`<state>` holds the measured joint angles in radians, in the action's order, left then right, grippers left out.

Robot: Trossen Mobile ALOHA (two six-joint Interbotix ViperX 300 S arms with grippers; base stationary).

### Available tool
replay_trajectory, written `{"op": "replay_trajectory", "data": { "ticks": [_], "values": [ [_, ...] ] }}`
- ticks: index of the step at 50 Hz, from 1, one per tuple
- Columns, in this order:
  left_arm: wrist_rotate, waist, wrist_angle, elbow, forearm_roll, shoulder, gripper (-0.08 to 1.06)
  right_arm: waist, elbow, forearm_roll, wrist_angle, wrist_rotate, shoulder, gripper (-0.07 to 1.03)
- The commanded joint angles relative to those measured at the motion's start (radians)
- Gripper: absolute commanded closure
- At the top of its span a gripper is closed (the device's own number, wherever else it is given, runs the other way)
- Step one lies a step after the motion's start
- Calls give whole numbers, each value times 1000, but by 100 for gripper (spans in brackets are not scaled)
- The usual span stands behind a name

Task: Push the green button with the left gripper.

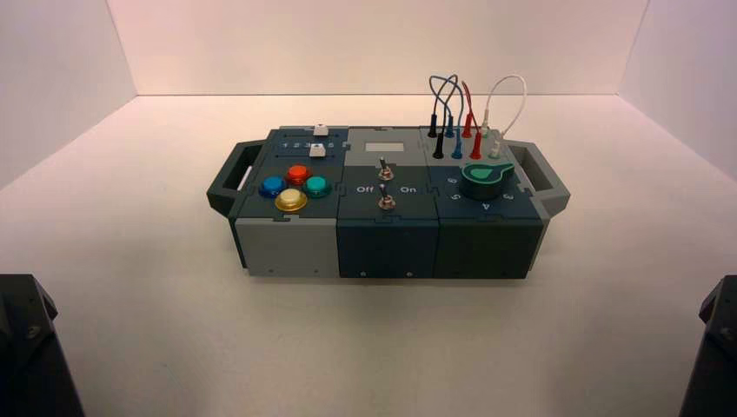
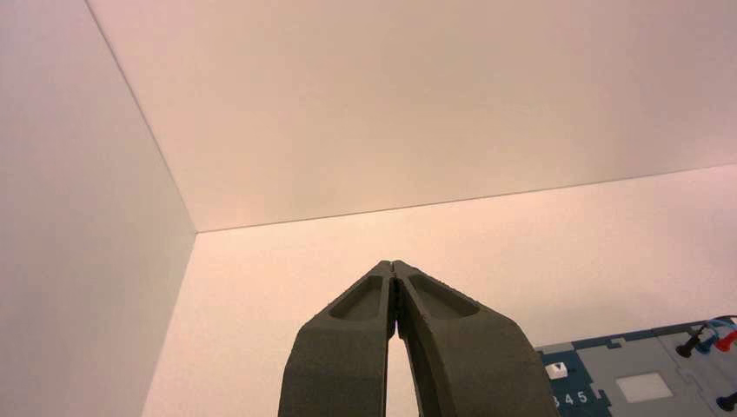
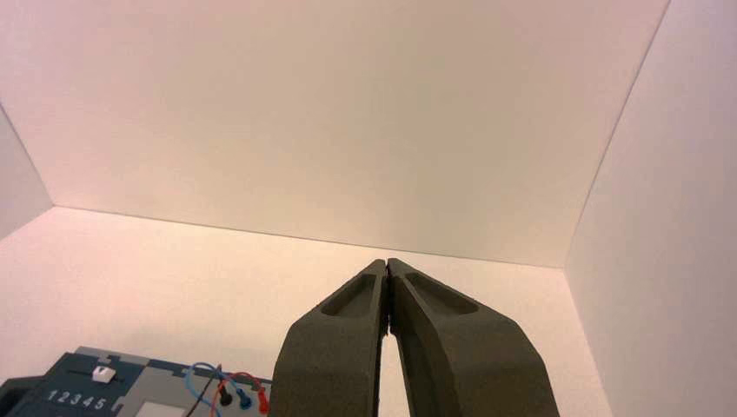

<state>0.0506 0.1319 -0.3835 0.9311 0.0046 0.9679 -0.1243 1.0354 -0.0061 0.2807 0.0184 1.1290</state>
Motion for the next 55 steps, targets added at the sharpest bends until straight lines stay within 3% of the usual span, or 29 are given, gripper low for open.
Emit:
{"op": "replay_trajectory", "data": {
  "ticks": [1, 19, 36, 44, 50, 55],
  "values": [
    [3, -2, 8, -15, 0, -5, 101, 3, -15, 3, -3, -3, -8, 99],
    [3, -2, -3, -15, 0, -8, 101, 3, -14, 3, 2, -3, -9, 99],
    [6, 75, -127, -29, -2, -87, 101, -37, -18, 14, 37, -3, -49, 99],
    [12, 141, -173, -29, 2, -141, 101, -141, -25, 14, 89, -3, -106, 99],
    [20, 176, -187, -37, 2, -189, 101, -288, -34, 12, 126, 3, -161, 99],
    [20, 193, -199, -41, 2, -209, 101, -357, -35, 12, 141, 3, -193, 99]
  ]
}}
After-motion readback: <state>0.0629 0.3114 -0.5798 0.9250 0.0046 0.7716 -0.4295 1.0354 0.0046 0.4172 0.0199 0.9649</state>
